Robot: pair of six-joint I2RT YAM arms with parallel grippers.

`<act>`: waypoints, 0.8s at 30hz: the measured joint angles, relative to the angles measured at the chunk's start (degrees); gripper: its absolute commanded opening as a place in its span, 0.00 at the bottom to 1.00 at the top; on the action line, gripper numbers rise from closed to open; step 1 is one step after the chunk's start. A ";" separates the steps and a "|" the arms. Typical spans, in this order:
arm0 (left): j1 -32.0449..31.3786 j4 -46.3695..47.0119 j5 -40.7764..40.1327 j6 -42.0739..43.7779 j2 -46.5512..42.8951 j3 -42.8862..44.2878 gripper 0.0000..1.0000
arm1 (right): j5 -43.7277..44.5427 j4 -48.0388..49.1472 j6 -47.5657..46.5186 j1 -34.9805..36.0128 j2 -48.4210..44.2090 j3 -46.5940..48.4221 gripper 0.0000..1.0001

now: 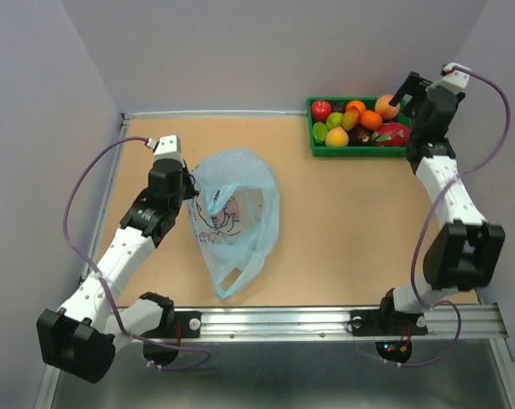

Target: Untie the knot of the plastic bag and take out the fruit

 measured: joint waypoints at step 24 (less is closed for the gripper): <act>0.22 -11.47 -0.31 -5.44 -34.27 -2.05 0.96 | -15.34 -35.47 2.84 1.33 -79.45 -26.69 1.00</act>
